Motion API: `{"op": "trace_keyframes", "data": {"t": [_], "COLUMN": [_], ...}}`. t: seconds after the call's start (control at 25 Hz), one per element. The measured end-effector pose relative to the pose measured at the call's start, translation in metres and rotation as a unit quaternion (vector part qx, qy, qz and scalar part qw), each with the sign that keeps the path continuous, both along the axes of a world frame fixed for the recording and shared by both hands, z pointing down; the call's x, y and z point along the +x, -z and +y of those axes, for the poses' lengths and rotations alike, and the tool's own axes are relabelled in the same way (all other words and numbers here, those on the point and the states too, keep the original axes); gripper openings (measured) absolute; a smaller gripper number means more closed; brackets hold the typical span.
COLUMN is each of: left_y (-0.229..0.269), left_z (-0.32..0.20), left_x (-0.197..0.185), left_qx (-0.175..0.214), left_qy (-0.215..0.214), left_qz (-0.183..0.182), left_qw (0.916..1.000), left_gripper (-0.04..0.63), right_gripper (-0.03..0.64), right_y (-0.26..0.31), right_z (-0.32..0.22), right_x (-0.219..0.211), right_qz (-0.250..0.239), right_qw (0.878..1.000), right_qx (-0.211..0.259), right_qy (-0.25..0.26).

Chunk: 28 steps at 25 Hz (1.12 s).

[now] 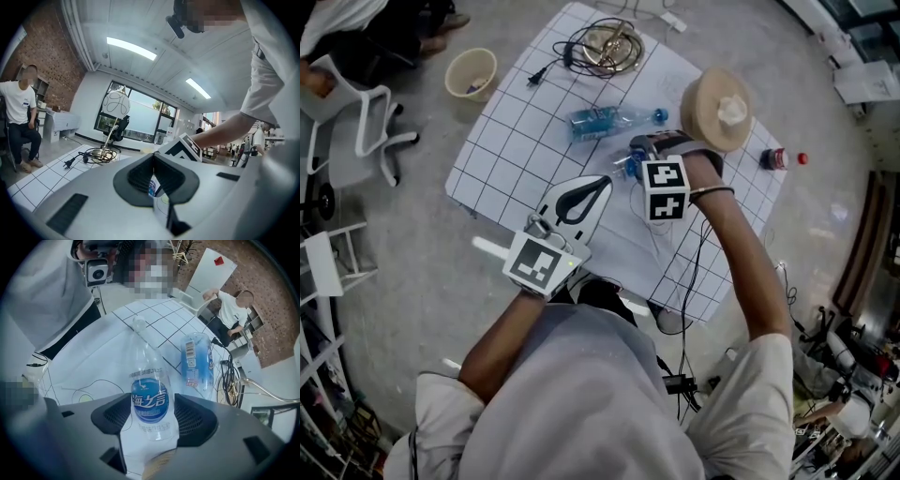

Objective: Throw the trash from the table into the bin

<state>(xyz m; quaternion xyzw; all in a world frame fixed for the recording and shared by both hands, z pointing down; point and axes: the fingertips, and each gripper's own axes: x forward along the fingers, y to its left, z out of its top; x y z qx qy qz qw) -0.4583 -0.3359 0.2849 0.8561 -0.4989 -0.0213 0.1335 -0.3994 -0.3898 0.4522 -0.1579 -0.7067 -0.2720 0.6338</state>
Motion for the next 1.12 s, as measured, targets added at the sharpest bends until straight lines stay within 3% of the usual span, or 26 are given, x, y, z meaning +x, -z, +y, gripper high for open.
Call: {"op": "trace_keyframes", "data": {"t": [0.4,0.88,1.12], "left_y": [-0.005,-0.014,-0.010], "left_z": [-0.005,-0.005,-0.006], "left_x": [-0.011,-0.015,-0.014], "left_qx": [-0.002,-0.013,-0.007], "left_qy": [0.013,0.014,0.008], "left_qz": [0.003,0.010,0.018], "left_qw": [0.9999,0.9998,0.9998], "left_gripper": [0.008,0.008,0.006], "right_gripper": [0.290,0.310,0.308], "right_y": [-0.013,-0.022,-0.021], "right_z": [-0.008,-0.015,-0.010], "right_x": [-0.009,-0.015,-0.012], "right_qz": [0.013,0.013,0.004], "right_qw": [1.000,0.999,1.000], "right_qx": [-0.003,0.026,0.009], "right_qy": [0.014,0.033,0.000]}}
